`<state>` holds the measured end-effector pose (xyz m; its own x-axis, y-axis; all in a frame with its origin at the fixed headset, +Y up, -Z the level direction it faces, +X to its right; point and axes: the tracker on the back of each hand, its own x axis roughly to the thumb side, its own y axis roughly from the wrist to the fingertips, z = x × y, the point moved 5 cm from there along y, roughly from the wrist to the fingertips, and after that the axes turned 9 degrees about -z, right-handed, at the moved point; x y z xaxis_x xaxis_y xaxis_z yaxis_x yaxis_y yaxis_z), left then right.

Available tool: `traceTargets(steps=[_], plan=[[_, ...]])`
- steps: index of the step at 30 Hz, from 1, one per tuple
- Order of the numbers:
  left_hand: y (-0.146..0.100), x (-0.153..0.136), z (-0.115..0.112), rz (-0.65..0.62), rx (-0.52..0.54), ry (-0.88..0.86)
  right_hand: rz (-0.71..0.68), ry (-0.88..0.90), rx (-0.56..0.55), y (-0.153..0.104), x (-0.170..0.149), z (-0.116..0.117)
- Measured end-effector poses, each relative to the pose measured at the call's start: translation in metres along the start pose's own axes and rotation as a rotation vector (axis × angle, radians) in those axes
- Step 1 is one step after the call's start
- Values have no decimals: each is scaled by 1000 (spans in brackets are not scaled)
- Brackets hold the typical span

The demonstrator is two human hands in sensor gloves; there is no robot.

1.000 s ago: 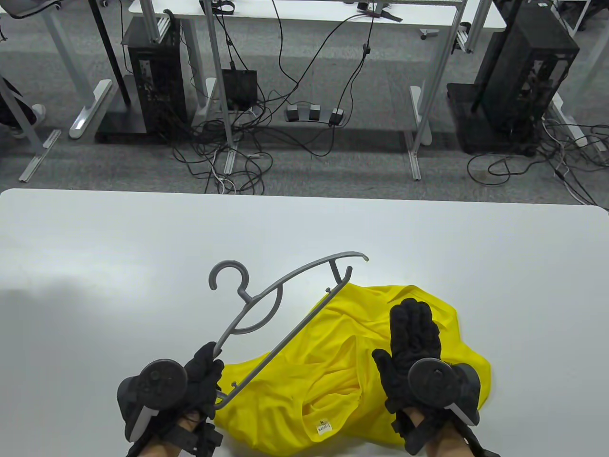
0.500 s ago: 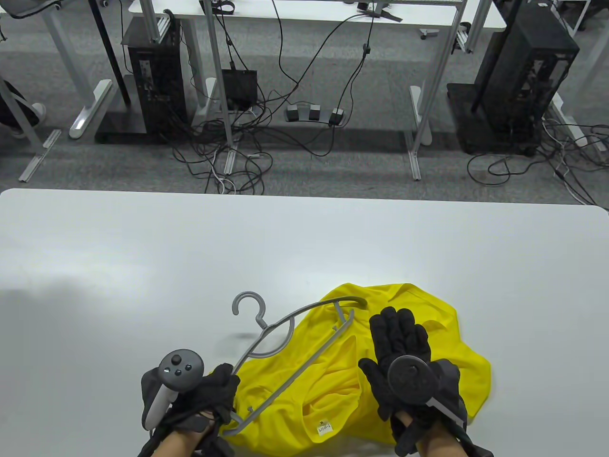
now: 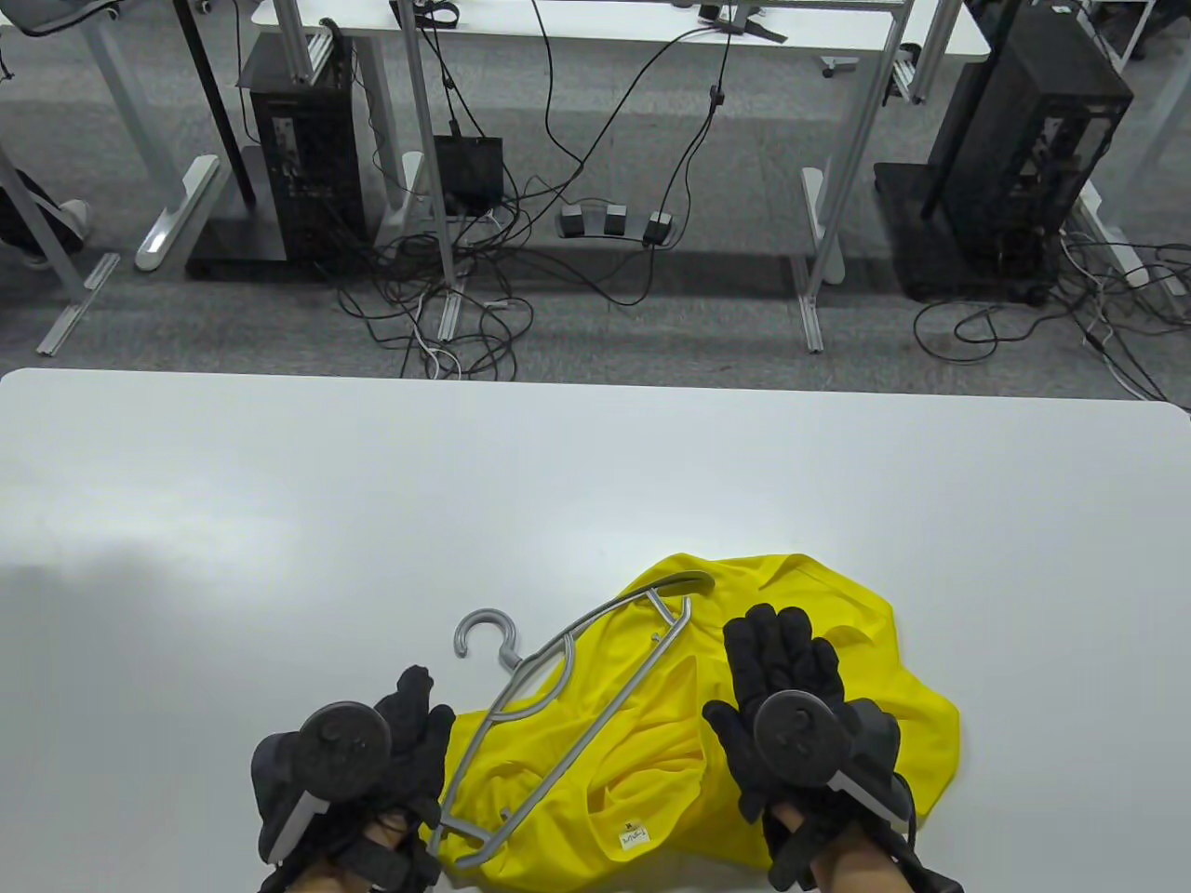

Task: Remove t-shirt from gray hanger

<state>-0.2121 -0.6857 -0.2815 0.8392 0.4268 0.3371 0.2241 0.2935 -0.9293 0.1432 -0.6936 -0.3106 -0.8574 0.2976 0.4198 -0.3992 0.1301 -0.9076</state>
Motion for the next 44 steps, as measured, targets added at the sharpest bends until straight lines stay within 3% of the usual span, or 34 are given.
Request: traceTargets(steps=[2, 6, 9, 11, 44], plan=[[-3, 15, 9, -99, 76, 143, 2, -5, 2, 0, 0, 0], [-8, 39, 11, -263, 103, 388, 6, 0, -1, 0, 0, 0], [-7, 46, 1, -328, -2, 487, 7, 3, 0, 0, 0, 0], [-6, 44, -5, -289, -62, 532, 6, 1, 4, 0, 1, 1], [-4, 48, -12, -294, -125, 547, 22, 1, 24, 0, 1, 5]])
